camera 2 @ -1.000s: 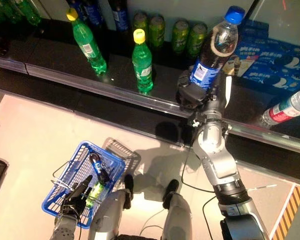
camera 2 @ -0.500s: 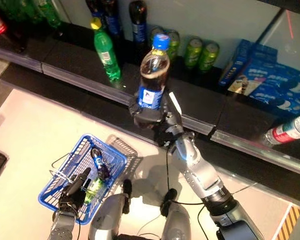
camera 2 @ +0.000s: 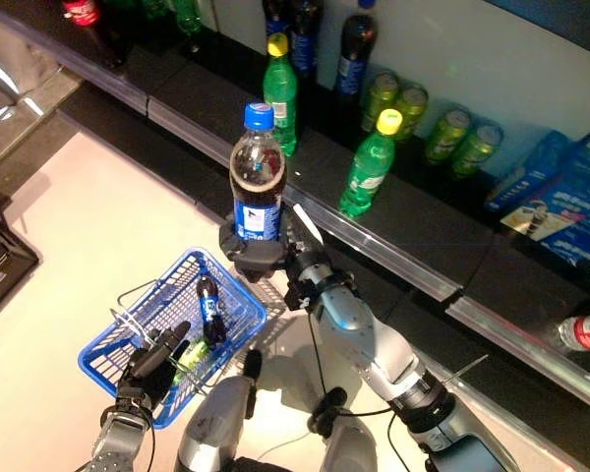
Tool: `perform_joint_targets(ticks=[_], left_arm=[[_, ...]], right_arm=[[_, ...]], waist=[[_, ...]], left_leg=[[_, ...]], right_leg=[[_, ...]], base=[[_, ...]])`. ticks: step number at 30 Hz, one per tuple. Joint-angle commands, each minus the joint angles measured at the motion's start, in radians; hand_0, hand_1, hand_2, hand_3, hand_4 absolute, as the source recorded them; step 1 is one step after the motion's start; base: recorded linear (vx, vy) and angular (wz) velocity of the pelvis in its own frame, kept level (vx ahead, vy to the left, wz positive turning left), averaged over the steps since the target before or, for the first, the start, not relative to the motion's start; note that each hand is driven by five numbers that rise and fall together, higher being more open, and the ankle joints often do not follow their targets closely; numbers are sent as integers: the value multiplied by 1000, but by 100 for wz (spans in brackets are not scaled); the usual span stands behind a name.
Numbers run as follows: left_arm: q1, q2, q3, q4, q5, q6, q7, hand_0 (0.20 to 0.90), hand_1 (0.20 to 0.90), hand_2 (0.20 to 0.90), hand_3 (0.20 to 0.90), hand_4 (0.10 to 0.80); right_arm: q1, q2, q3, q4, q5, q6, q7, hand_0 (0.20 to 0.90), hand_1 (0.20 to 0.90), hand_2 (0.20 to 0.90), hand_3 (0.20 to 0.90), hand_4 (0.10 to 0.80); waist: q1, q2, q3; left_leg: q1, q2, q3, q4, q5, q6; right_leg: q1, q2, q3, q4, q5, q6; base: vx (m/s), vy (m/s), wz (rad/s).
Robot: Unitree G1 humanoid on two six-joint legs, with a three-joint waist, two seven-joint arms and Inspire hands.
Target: Pick up the drink and place into the basket.
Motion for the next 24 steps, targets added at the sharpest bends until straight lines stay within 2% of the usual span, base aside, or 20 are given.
perform_joint_targets(ticks=[1, 8, 17, 24], left_arm=[[2, 78, -26, -398, -2, -125, -250, 300, 300, 300, 200, 100], [-44, 115, -59, -499, -14, -53, -332, 300, 300, 300, 200, 100], [-106, 113, -109, -680, -74, 123, -415, 300, 300, 300, 200, 100], [-147, 132, -115, -722, -89, 177, -459, 300, 300, 300, 200, 100]], right_arm=[[-168, 104, 35, -109, -23, -120, -37, 300, 300, 300, 200, 100], [-222, 181, 105, 43, -22, -138, -119, 300, 300, 300, 200, 100], [-238, 279, 152, 192, -73, -183, -187, 300, 300, 300, 200, 100], [-249, 315, 142, 282, -100, -197, -226, 300, 300, 300, 200, 100]], waist=[[25, 6, -194], [81, 1, -199], [138, 2, -197], [163, 1, -184]], left_leg=[[-53, -1, -39, 174, 39, -43], [-69, -28, -91, 174, 41, -36], [-93, -61, -154, 168, 40, -26], [-115, -84, -180, 165, 31, -17]], right_leg=[[135, 23, 1, -158, 65, -10], [161, 27, -37, -182, 77, -7], [179, 22, -83, -197, 95, 3], [174, 16, -107, -195, 104, 9]], base=[[4, -60, 25], [19, -31, 25], [16, -6, 24], [4, -12, 16]])
